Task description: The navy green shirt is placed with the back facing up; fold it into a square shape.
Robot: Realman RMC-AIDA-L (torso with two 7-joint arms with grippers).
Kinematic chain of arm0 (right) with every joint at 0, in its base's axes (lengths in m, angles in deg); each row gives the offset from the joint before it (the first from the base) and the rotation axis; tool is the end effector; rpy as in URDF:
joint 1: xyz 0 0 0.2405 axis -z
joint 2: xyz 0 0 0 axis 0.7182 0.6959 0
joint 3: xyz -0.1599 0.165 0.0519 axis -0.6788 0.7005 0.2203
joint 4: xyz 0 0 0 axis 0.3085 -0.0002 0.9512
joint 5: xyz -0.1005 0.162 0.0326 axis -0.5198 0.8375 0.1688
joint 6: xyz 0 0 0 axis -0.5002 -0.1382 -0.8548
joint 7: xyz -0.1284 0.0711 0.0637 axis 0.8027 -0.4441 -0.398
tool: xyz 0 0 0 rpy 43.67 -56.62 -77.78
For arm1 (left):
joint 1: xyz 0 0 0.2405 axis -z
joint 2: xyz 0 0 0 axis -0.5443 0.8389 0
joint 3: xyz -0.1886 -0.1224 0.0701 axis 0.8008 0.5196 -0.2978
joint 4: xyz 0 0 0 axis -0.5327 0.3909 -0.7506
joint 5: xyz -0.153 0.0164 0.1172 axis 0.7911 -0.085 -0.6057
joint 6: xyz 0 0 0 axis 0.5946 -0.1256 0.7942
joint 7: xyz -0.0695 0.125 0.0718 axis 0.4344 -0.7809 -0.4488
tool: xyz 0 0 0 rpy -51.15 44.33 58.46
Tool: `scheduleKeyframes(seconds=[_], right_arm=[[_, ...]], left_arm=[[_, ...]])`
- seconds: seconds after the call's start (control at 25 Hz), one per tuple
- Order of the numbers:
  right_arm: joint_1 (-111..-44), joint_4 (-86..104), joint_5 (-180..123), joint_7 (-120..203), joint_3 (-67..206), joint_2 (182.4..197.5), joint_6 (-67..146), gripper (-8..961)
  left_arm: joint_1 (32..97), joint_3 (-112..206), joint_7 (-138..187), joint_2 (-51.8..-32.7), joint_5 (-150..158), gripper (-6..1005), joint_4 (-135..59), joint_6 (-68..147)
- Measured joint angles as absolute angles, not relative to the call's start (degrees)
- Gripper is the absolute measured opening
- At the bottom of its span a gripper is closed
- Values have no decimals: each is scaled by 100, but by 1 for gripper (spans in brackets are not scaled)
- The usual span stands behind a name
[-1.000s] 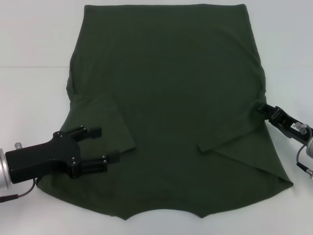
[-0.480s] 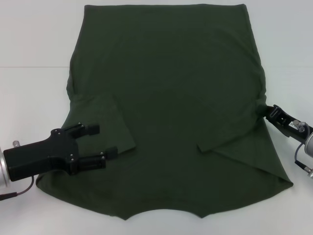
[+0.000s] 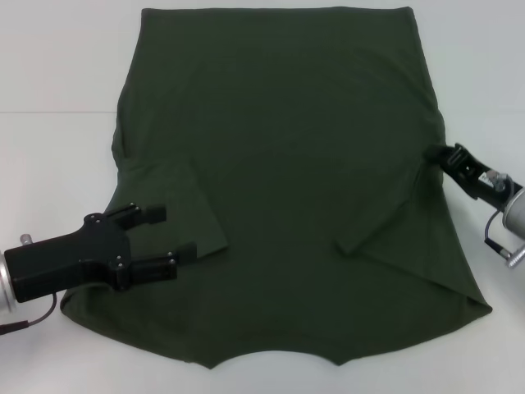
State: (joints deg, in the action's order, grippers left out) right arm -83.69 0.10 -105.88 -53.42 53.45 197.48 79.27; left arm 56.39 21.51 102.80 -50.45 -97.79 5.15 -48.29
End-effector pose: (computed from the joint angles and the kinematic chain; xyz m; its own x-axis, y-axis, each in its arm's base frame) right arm 0.2827 0.3886 -0.0187 -0.0869 -0.4938 -0.8652 -0.9934 -0.0225 0.1126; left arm -0.2447 0.2875 0.0144 0.7047 0.3265 0.6300 0.5412 -0.8215 -0.1797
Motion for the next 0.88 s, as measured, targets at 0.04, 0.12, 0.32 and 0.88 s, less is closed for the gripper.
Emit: scheduleKeyframes(seconds=[0.04,0.12,0.32,0.88], right_arm=[[-8409,10,-10505,-5332,5346,19750,7882,40],[-8495,34,-10293,-5279,5346,19756,7781,40],[-8704,172,-9964,-5124,5319,19759,7496,44],[-8876,352,-9947,-5109,5340,19759,7433,166]], left_arm=[[5639,2151,10280,-5045,-9774,917,512,-4832],[5638,2151,10280,-5045,-9768,916,500,-4834],[5632,2151,10280,-5045,-9767,916,485,-4836],[5622,2152,10280,-5045,-9767,915,480,-4841]])
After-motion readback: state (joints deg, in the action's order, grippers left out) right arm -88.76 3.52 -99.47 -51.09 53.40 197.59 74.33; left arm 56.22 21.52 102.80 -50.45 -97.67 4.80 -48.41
